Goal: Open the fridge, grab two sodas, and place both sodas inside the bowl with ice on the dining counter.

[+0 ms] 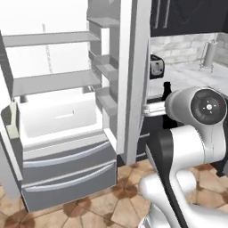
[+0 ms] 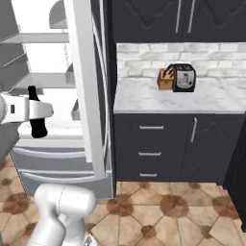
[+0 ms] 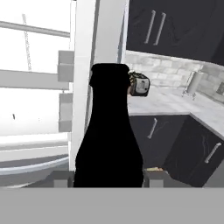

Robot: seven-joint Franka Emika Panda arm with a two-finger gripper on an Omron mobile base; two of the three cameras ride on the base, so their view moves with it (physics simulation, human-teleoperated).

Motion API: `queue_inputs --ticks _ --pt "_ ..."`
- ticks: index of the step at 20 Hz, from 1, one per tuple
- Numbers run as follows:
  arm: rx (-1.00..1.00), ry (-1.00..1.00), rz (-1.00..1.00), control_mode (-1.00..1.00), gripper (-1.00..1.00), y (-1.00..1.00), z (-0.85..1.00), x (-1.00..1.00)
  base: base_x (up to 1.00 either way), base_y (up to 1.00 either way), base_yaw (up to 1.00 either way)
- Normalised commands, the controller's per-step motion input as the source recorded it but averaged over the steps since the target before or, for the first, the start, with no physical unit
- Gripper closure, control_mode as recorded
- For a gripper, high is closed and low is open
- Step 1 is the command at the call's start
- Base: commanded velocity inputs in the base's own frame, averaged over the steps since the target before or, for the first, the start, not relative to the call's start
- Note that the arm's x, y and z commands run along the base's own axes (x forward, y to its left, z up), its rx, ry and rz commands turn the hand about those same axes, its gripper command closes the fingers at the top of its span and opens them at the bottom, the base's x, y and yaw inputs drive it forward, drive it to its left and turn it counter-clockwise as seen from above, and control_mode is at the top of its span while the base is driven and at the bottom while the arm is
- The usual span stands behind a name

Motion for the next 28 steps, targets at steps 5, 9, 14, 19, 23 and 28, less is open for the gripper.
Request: queue_inputs --ticks 5,9,14,19,23,28 --pt "0.0 0.0 0.0 1.0 1.0 0.0 0.0 0.0 -0.45 -0.83 -0.31" --pt "0.0 0.0 0.0 1.0 1.0 0.0 0.0 0.0 0.0 -0.89 -0.15" --pt "0.0 0.0 0.0 1.0 1.0 0.0 0.0 0.0 0.16 -0.98 -0.04" --pt "0.0 0.0 0.0 1.0 1.0 0.0 0.0 0.0 -0.44 -1.0 0.0" --pt "0.0 0.0 0.0 1.0 1.0 0.0 0.0 0.0 -0.62 -1.0 0.0" --pt "0.0 0.0 0.0 1.0 1.0 0.0 0.0 0.0 -0.91 -0.63 0.0"
